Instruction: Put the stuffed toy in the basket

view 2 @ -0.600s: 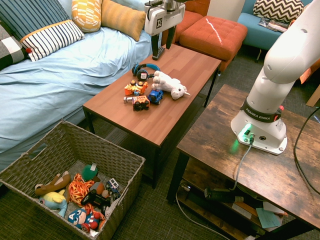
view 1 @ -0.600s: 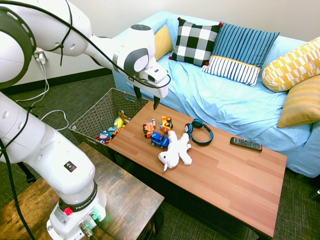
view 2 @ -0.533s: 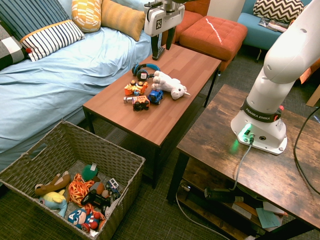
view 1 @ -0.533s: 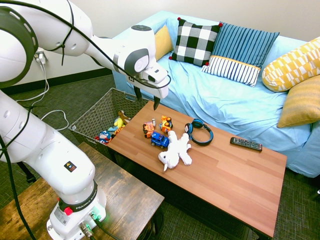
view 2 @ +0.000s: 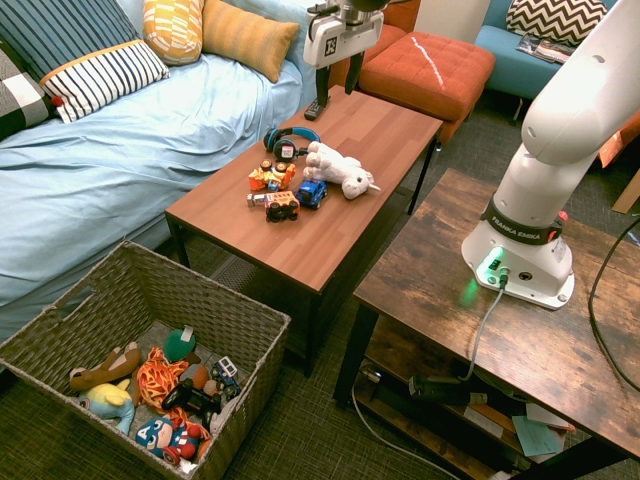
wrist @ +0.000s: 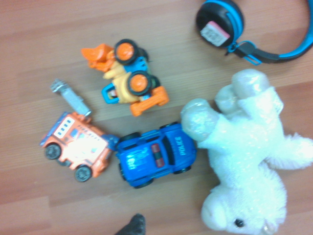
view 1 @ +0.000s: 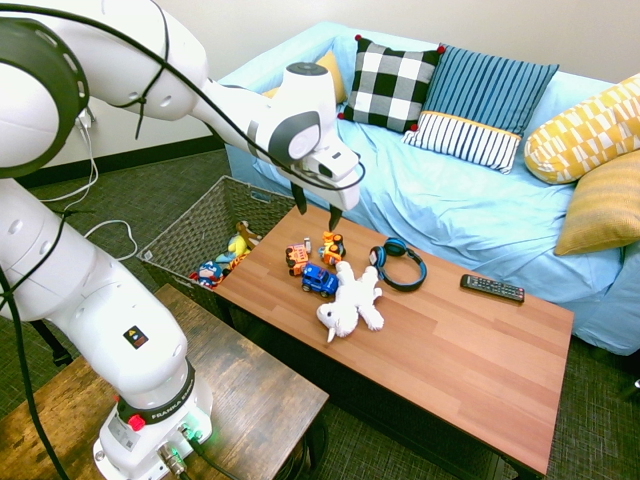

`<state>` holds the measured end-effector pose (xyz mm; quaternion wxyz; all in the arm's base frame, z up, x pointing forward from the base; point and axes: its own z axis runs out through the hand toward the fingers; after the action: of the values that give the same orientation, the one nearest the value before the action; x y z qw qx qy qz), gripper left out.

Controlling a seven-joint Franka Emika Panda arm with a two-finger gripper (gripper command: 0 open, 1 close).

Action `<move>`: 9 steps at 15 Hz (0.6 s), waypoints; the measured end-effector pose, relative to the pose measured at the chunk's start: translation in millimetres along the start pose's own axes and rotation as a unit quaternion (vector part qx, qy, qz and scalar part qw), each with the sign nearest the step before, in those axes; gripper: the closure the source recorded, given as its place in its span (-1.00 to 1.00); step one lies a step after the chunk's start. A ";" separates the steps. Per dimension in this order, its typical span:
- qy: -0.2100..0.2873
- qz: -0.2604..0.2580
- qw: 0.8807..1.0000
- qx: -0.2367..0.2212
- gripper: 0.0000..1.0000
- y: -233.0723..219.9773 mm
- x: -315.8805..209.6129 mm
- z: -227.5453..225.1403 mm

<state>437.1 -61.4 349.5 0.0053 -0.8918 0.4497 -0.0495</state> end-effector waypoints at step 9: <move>-0.036 0.023 0.999 -0.017 -1.00 35.5 43.3 123.7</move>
<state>445.7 -121.6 228.1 0.0077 -0.8823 0.4706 -0.0095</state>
